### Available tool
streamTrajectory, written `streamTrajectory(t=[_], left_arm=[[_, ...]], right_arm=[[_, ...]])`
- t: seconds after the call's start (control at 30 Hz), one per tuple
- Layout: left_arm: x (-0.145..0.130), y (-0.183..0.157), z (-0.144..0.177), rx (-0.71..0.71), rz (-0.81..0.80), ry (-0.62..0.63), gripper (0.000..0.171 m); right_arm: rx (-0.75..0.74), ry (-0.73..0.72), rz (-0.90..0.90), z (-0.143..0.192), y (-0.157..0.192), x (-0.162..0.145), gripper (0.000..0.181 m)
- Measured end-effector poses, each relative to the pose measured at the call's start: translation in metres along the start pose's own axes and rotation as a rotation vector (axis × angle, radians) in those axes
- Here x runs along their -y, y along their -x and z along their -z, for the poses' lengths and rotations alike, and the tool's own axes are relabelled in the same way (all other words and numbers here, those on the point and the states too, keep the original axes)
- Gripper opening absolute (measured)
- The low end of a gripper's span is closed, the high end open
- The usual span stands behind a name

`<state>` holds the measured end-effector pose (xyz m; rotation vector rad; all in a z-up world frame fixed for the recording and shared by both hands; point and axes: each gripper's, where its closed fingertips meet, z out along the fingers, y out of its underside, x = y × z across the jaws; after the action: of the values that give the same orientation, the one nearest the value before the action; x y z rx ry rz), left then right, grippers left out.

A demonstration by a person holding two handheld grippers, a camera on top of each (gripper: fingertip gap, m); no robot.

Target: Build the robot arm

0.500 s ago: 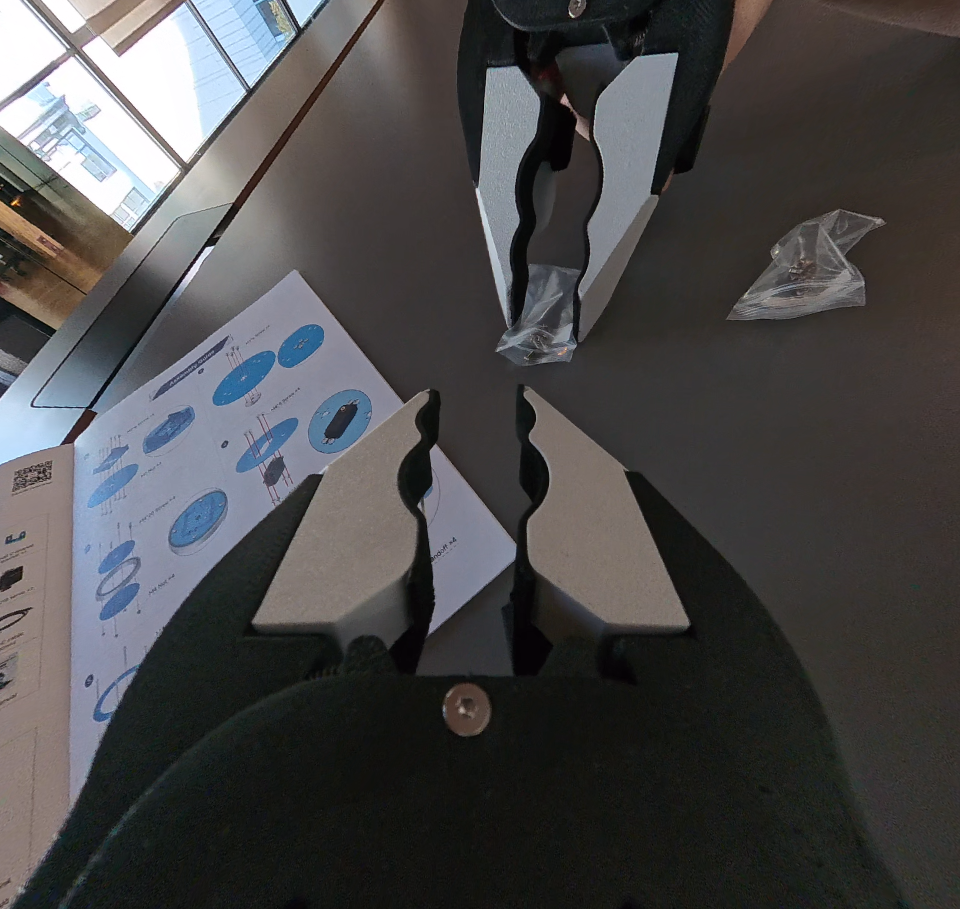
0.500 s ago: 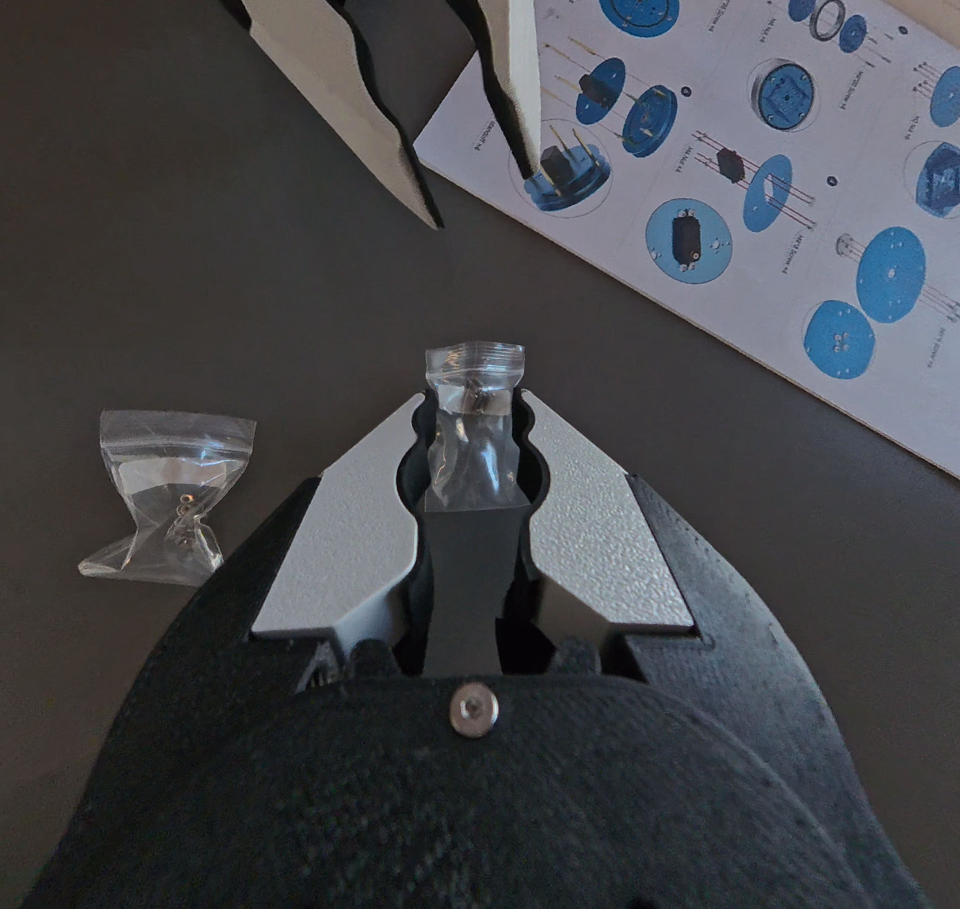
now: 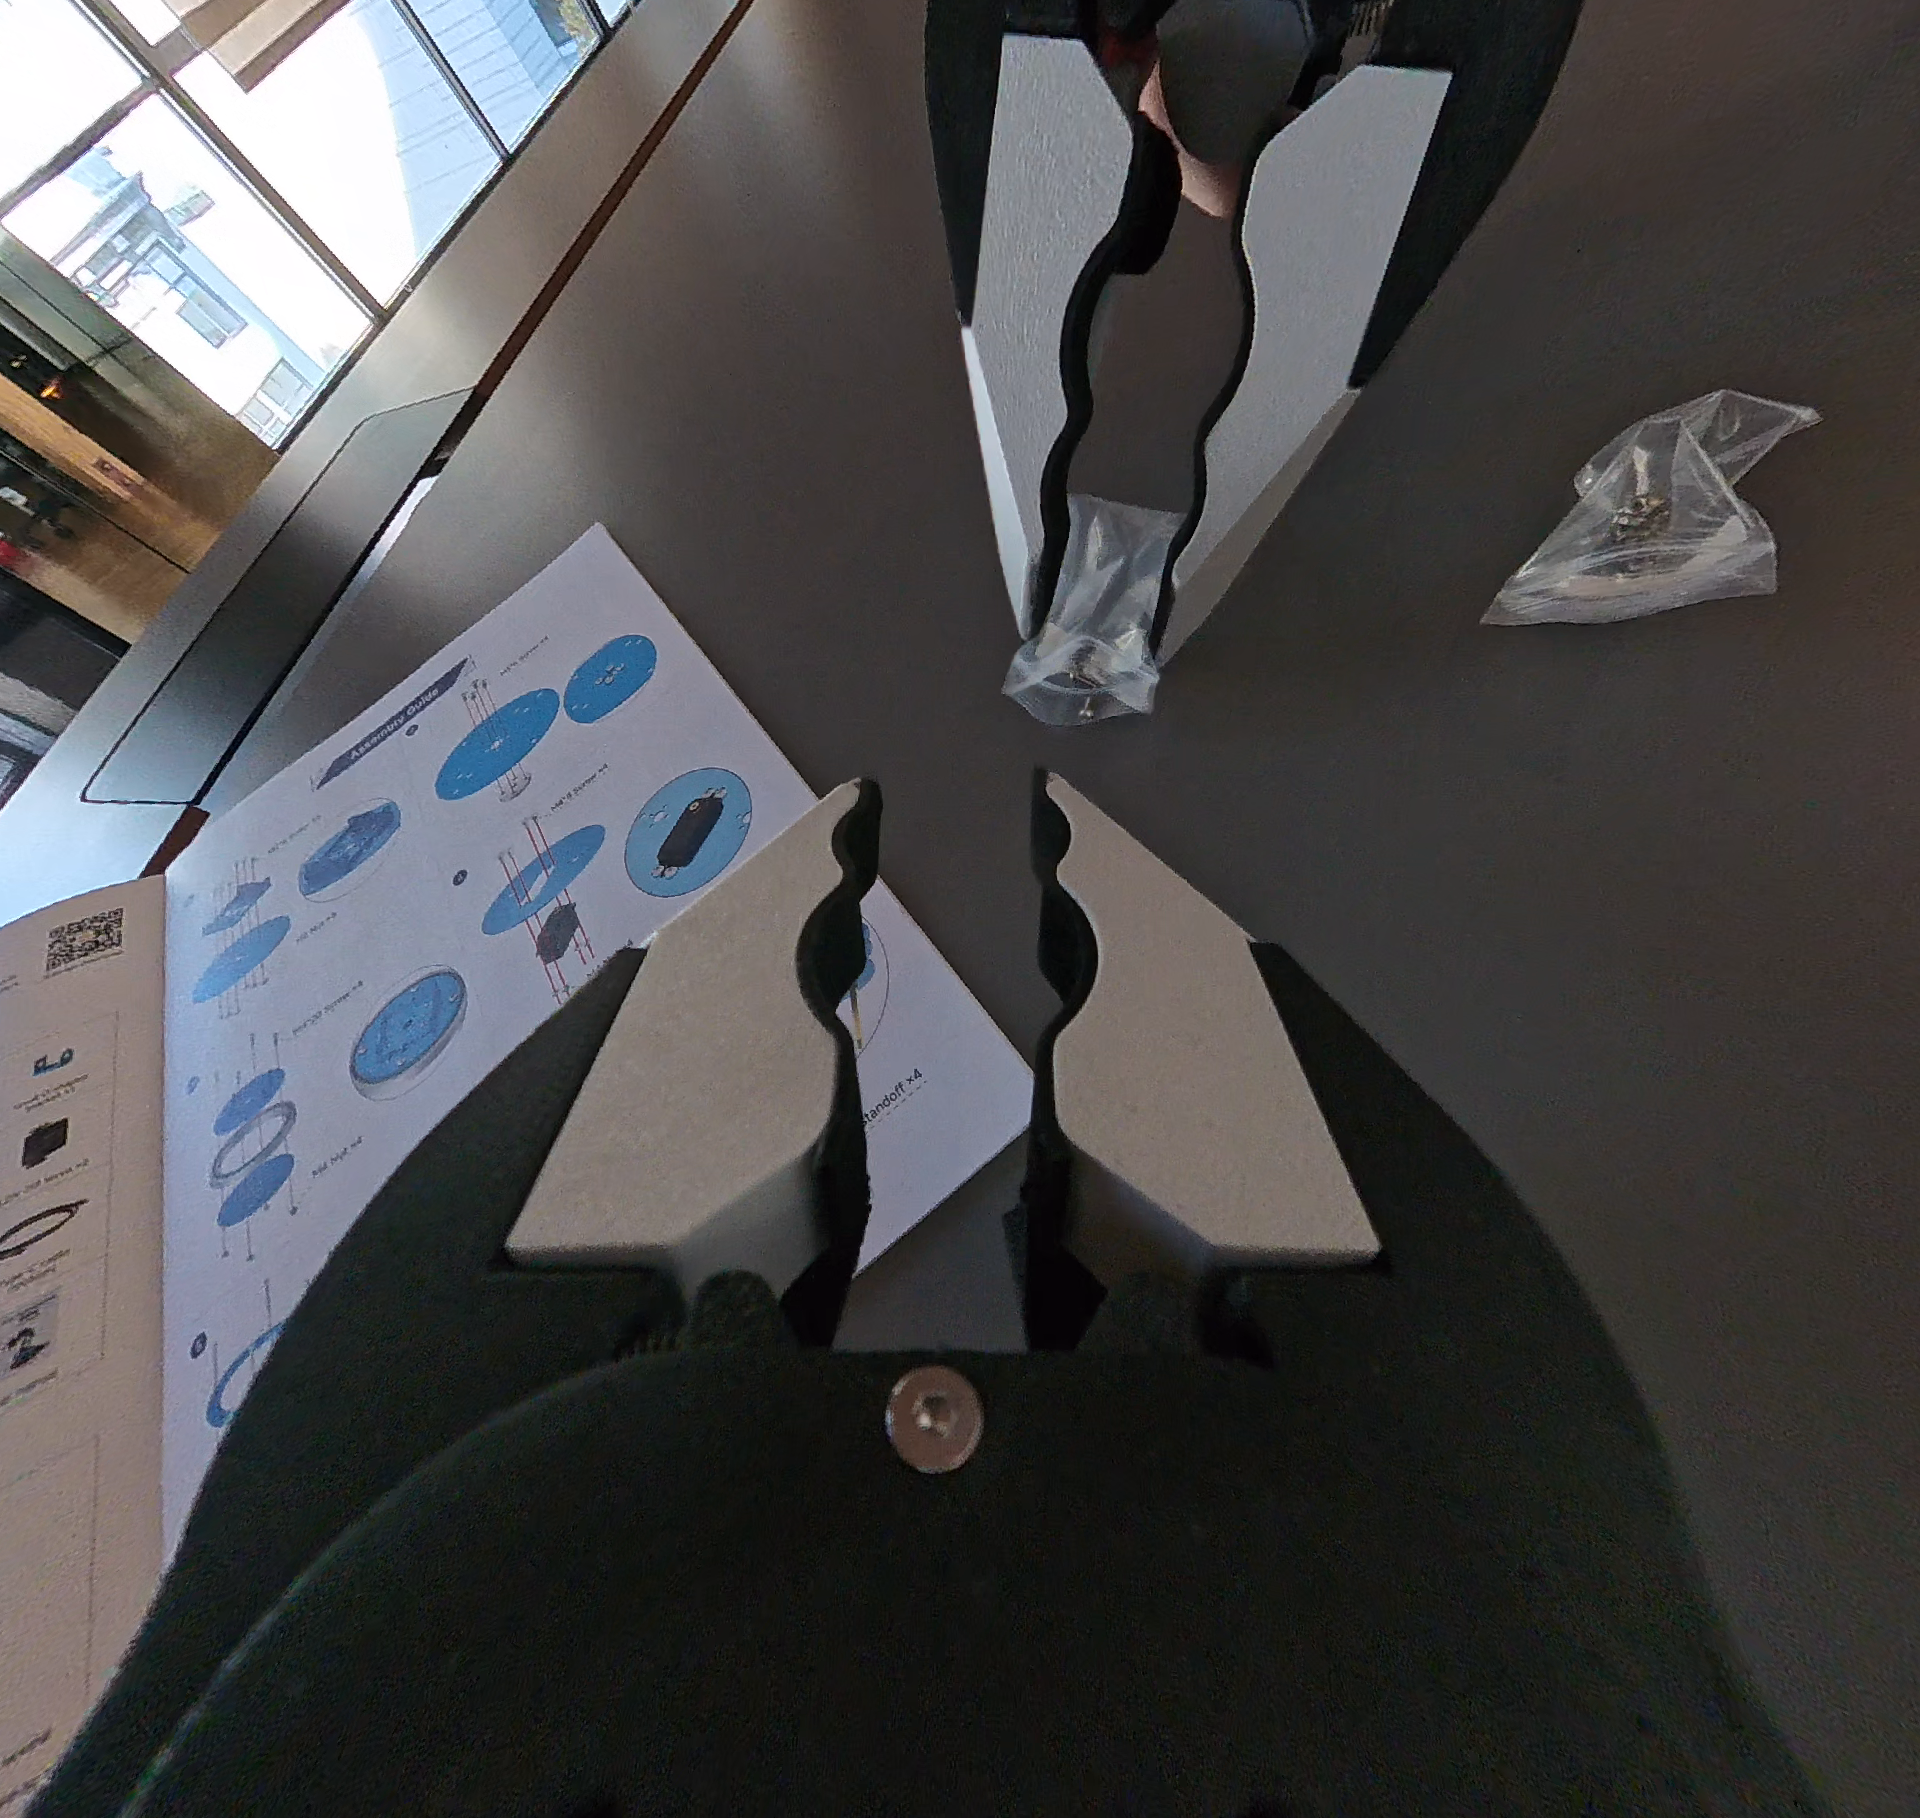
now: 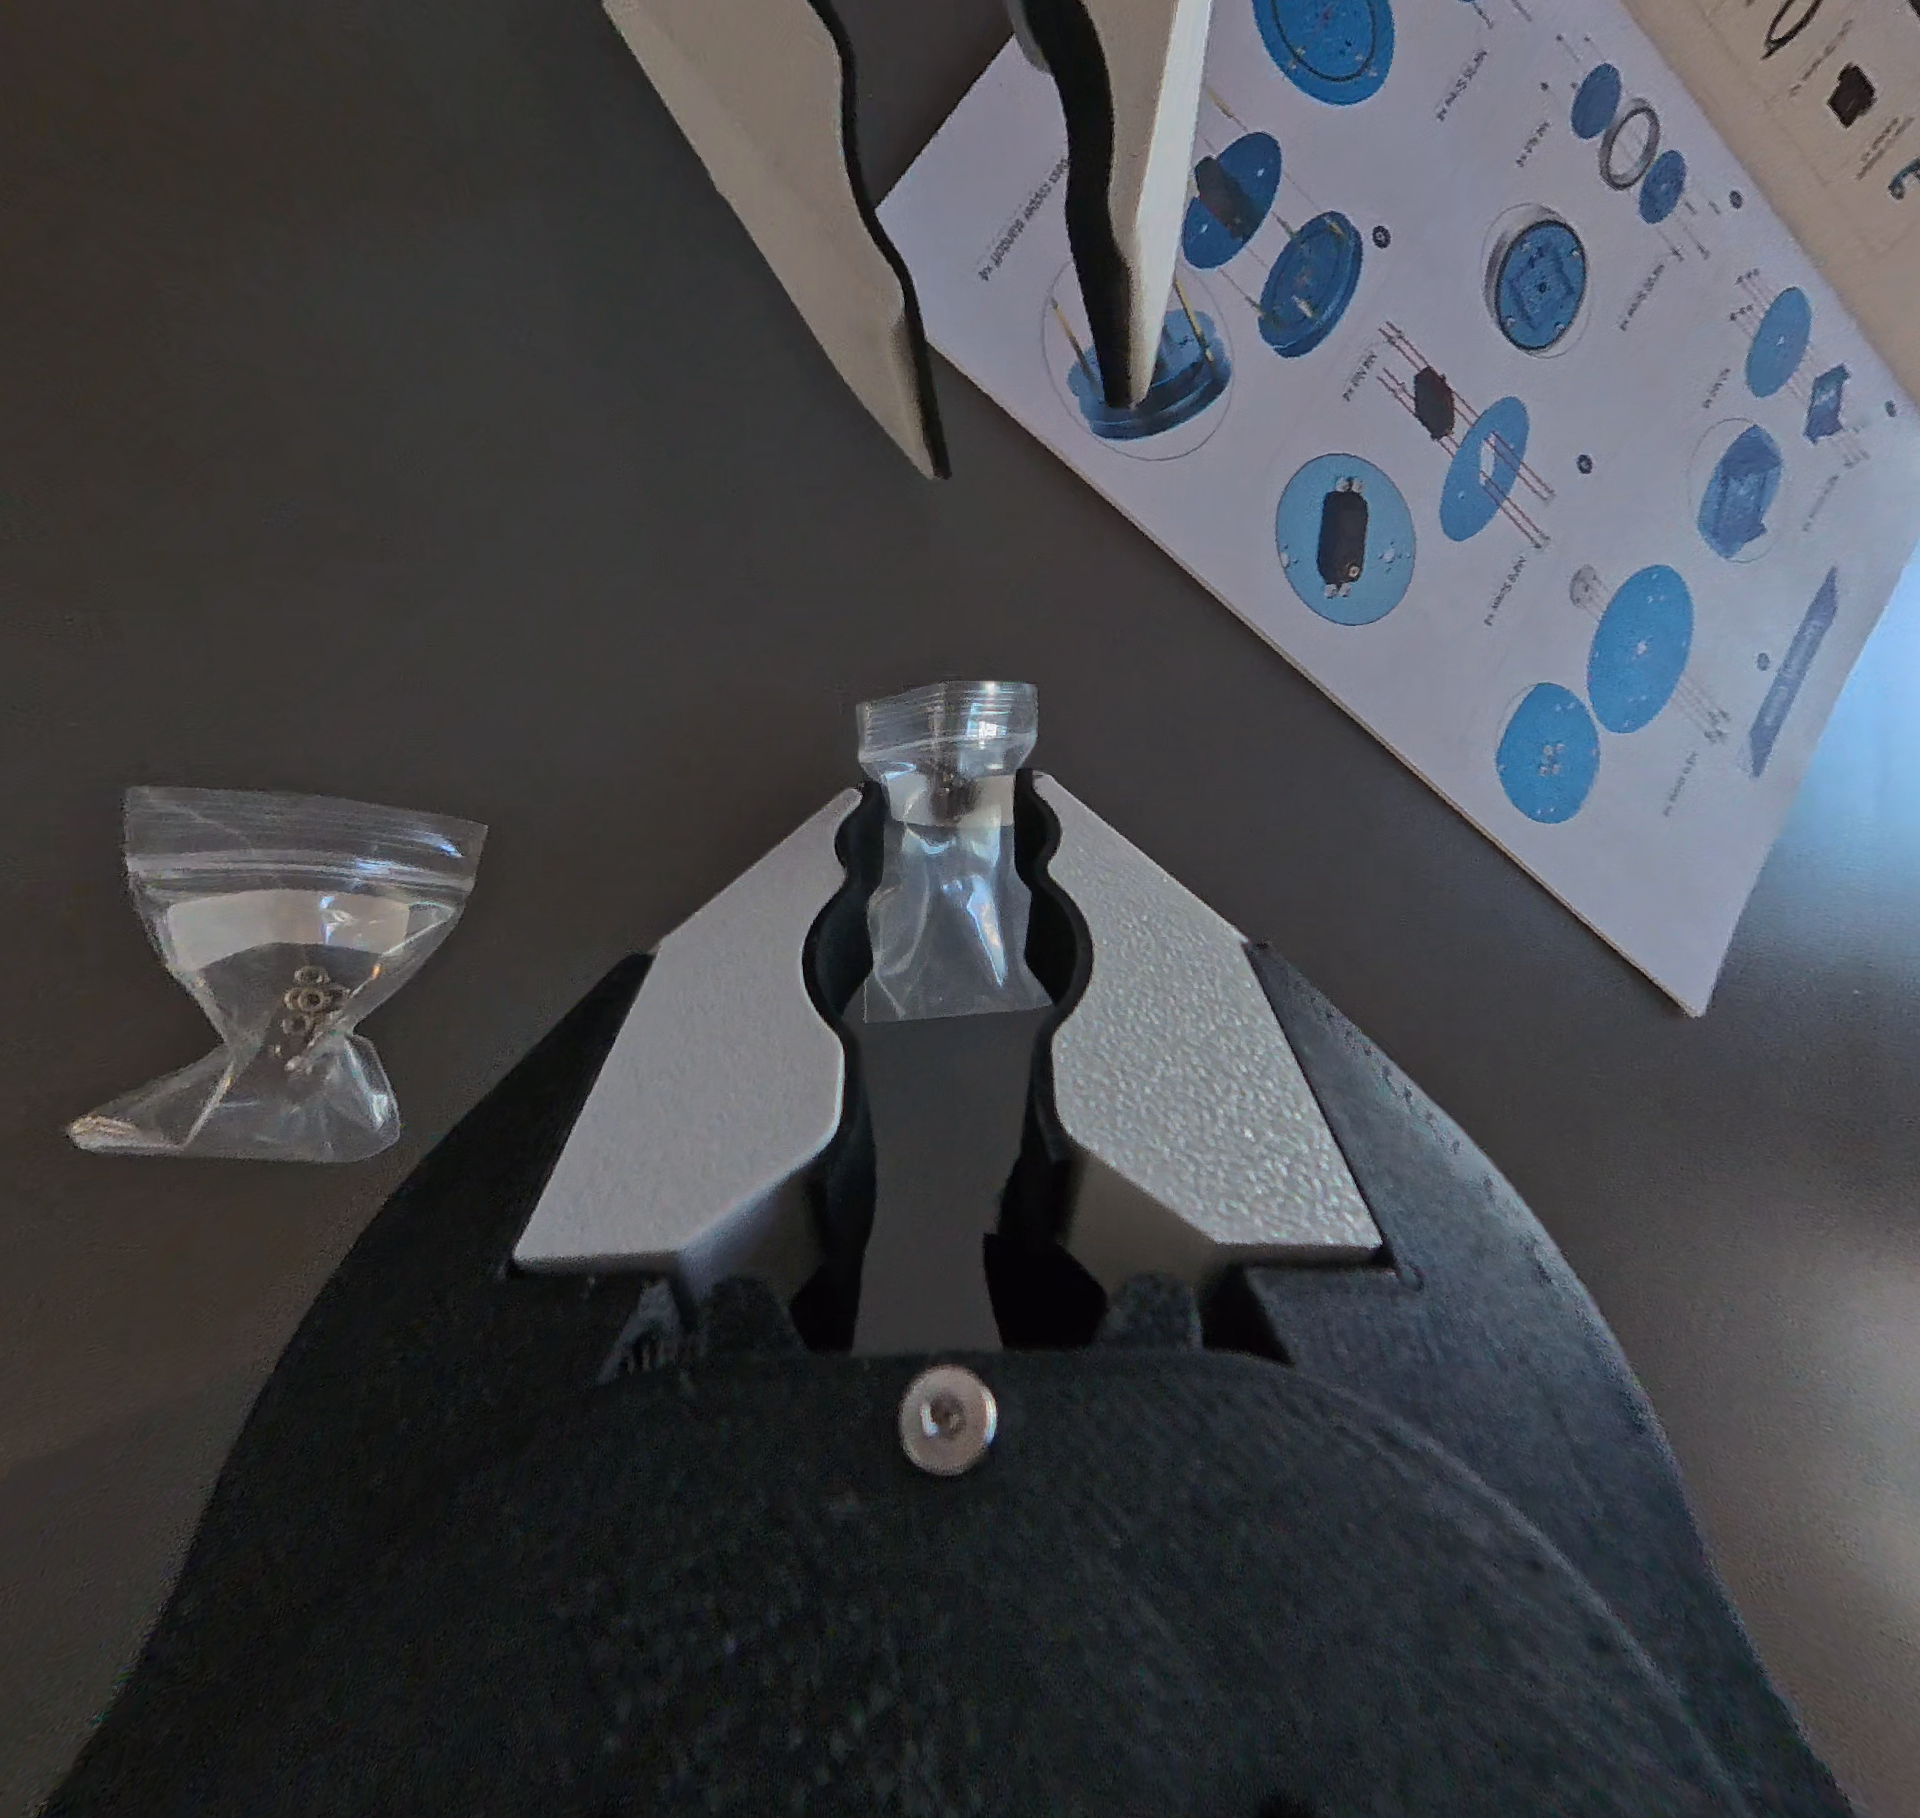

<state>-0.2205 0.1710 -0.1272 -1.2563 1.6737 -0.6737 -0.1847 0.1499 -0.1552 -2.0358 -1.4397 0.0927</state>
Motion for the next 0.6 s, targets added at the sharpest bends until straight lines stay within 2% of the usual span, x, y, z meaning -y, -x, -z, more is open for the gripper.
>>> streamTrajectory(t=[0.1,0.17,0.6], left_arm=[[-0.0005,0.0002,-0.0005,-0.001,-0.001,0.004,0.027],[-0.0003,0.0006,-0.0006,-0.002,0.001,0.002,0.027],[-0.0026,-0.0043,-0.0022,-0.008,-0.042,0.02,0.026]], right_arm=[[0.048,-0.009,-0.016,-0.0019,0.0087,0.0034,0.025],[0.015,0.0,-0.004,0.0003,0.0023,0.0013,0.025],[0.056,-0.055,-0.075,-0.0024,0.0027,0.0011,0.029]])
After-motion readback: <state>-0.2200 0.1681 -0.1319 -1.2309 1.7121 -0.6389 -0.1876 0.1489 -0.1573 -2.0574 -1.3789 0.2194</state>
